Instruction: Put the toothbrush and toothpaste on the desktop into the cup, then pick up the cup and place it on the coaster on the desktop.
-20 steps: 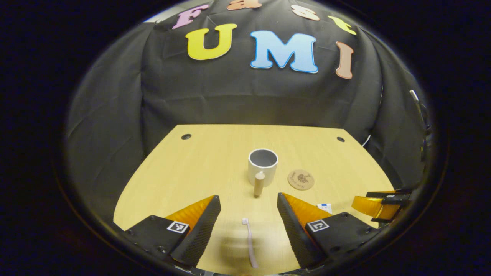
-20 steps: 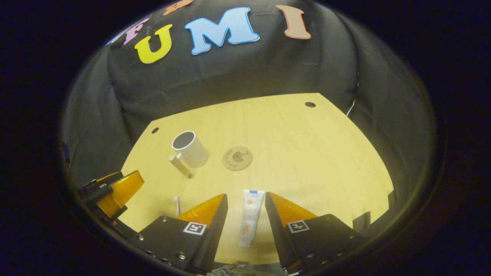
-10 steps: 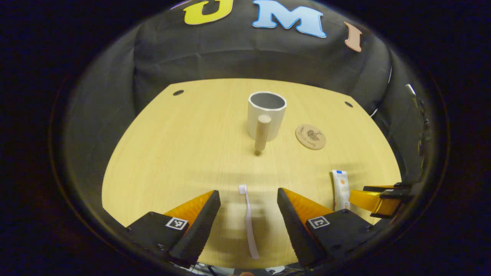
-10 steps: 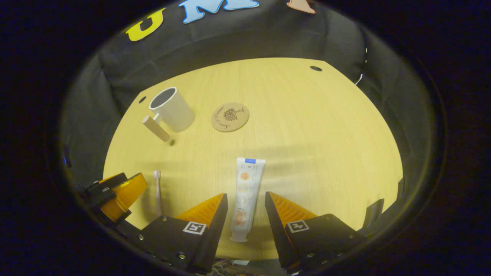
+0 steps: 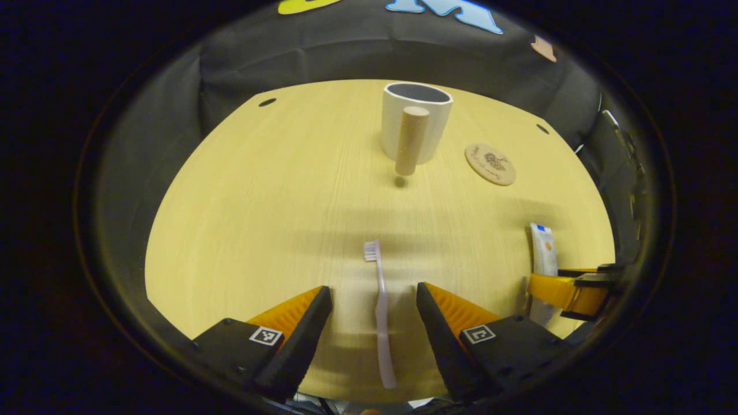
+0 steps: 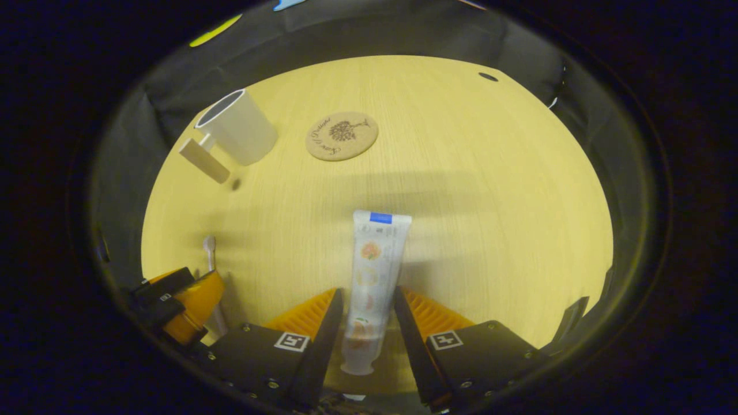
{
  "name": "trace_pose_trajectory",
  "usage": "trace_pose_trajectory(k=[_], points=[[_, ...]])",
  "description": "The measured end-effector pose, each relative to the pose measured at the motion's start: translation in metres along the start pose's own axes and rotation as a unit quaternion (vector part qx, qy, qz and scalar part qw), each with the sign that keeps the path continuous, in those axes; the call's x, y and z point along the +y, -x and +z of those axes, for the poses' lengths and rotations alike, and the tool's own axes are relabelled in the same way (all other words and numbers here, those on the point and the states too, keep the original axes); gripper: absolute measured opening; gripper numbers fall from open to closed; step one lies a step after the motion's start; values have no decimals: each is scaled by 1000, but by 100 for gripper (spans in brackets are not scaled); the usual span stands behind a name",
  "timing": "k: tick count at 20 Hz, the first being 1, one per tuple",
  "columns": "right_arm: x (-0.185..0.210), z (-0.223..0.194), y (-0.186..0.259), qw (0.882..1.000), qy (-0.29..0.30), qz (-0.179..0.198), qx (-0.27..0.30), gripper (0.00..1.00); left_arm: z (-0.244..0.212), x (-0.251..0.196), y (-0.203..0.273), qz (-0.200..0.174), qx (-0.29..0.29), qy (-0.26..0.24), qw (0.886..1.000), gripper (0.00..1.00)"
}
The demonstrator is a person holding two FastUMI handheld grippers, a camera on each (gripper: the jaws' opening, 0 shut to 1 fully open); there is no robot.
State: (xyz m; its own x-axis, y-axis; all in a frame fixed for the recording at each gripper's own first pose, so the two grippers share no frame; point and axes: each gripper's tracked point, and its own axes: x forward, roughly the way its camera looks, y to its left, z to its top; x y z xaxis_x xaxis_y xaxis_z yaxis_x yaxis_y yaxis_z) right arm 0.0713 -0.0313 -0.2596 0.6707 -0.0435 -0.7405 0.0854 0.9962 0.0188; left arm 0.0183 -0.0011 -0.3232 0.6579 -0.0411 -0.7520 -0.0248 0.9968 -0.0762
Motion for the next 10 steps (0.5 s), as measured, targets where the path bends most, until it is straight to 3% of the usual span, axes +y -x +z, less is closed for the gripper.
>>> trace_pose_trajectory(k=[6, 7, 9, 10], points=[[-1, 1, -3, 998, 37, -21, 45, 60, 1, 1, -6, 11, 11, -1, 1000, 93], [-1, 1, -4, 997, 46, -27, 52, 60, 0, 0, -7, 11, 14, -2, 1000, 100], [1, 2, -4, 996, 58, -32, 62, 60, 0, -1, -5, 12, 18, -3, 1000, 100], [1, 0, -5, 995, 58, -33, 70, 60, 2, -4, -5, 6, 18, -6, 1000, 94]])
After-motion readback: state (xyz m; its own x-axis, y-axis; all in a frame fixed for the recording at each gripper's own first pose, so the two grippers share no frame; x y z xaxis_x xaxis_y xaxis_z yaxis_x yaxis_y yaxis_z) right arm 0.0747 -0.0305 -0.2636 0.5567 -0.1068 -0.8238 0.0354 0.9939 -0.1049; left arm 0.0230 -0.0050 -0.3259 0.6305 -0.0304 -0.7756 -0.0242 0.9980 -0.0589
